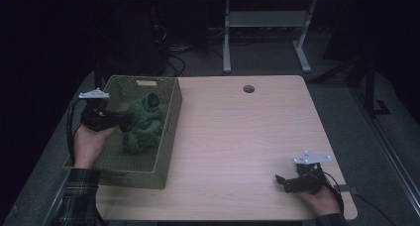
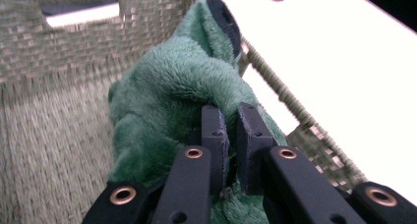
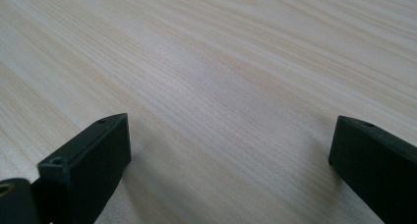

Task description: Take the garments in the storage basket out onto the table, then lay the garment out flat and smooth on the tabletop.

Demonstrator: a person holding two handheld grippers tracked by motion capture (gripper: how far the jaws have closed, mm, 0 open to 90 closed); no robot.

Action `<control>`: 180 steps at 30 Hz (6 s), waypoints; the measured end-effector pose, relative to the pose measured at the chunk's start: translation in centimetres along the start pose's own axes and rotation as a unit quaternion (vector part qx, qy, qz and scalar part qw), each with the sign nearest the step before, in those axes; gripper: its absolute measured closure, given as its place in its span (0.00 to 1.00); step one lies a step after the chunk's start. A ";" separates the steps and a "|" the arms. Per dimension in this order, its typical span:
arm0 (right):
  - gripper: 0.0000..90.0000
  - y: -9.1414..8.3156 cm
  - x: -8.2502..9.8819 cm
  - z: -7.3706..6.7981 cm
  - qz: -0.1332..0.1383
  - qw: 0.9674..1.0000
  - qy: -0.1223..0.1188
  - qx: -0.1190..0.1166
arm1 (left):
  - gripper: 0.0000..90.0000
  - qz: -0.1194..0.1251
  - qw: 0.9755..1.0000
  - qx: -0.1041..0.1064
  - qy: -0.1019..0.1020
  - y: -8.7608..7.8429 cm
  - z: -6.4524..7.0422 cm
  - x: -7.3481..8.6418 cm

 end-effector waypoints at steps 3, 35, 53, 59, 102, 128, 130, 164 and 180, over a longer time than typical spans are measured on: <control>0.02 0.0 0.0 0.0 0.000 1.000 0.001 0.000 | 0.93 0.011 1.000 -0.003 0.007 -0.6 0.4 -0.6; 0.02 0.0 0.0 0.0 0.001 1.000 0.001 0.001 | 0.93 0.106 0.988 0.082 0.075 -2.7 7.9 -8.0; 0.02 0.0 0.0 0.0 0.001 1.000 0.001 0.001 | 0.93 0.112 0.976 0.143 0.122 0.7 14.1 -10.5; 0.02 0.0 0.0 0.0 0.000 1.000 0.001 0.001 | 0.93 0.104 0.973 0.153 0.136 2.6 16.1 -10.9; 0.02 0.0 0.0 0.0 -0.001 1.000 0.004 0.001 | 0.92 -0.030 0.968 0.214 0.124 23.8 25.9 -2.4; 0.02 0.0 0.0 0.0 0.000 1.000 0.001 0.001 | 0.40 -0.038 0.967 0.200 0.154 23.3 24.6 -2.2; 0.02 0.0 0.0 0.0 0.000 1.000 0.000 0.001 | 0.37 -0.036 0.967 0.202 0.151 22.8 24.3 -2.2; 0.28 -2.5 -4.5 -3.3 0.018 0.997 -0.039 -0.059 | 0.29 -0.047 0.975 0.156 0.154 17.3 19.8 5.5; 0.48 -1.4 -9.9 -8.9 0.030 0.986 -0.104 -0.129 | 0.29 -0.057 0.973 0.148 0.167 17.2 20.3 8.2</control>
Point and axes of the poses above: each handheld gripper's, and its own axes: y roughly forward along the jaws, x roughly out of its underside, z roughly to its right, the point moved 3 cm from there along y, roughly forward along the jaws, and after that the axes turned 6 degrees about y, right-handed, at the moved point
